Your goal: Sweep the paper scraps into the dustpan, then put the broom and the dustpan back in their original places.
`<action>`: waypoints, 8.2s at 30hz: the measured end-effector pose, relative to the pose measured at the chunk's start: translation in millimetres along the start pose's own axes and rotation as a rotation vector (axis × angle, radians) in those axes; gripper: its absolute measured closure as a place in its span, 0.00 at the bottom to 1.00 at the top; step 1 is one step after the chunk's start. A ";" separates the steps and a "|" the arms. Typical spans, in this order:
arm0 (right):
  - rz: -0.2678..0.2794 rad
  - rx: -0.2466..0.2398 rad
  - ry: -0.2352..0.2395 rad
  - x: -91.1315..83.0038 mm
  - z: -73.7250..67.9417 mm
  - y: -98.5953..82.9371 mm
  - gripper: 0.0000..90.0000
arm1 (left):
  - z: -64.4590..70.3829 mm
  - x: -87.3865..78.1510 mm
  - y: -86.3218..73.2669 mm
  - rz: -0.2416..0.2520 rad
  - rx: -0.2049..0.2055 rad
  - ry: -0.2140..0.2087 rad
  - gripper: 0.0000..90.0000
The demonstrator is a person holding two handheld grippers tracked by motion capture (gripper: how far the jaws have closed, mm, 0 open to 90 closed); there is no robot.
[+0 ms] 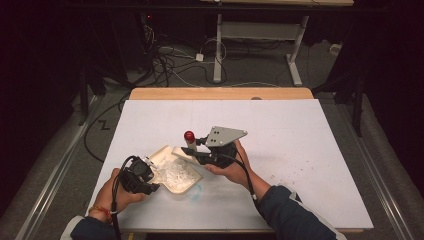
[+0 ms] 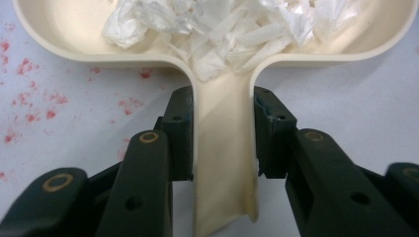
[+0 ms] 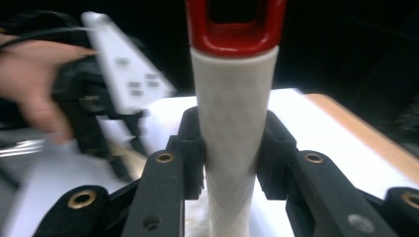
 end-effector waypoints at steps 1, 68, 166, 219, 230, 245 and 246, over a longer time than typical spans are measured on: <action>-0.010 -0.010 0.013 -1.4 -4.4 0.6 0.78 | 0.4 0.0 0.2 -0.002 -0.001 0.003 0.70; 0.024 0.160 -0.232 -204.3 21.4 -29.9 0.78 | 10.0 4.8 0.7 0.091 -0.096 0.056 0.70; -0.164 0.371 -0.711 -154.2 196.5 -71.8 0.35 | 54.9 -8.3 35.7 0.530 0.095 0.196 0.26; 0.002 0.122 -0.650 -198.3 99.1 -36.2 0.25 | 55.9 -8.7 28.4 0.599 0.136 0.253 0.22; -0.010 0.099 -0.634 -204.8 84.0 -35.3 0.26 | 55.4 -8.0 27.5 0.584 0.146 0.284 0.22; -0.047 0.071 -0.614 -212.8 69.2 -48.9 0.26 | 56.3 -13.6 26.3 0.629 0.157 0.329 0.22; -0.049 0.070 -0.614 -213.3 68.6 -50.1 0.26 | 56.4 -13.7 26.2 0.631 0.158 0.328 0.22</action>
Point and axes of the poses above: each handheld gripper's, and its own axes: x roughly forward along the jaws, y roughly out of its top, z roughly to its right, the point moved 6 cm from there along x, roughly forward along the jaws, and after that the axes turned 6 degrees about x, right-handed, at the moved point
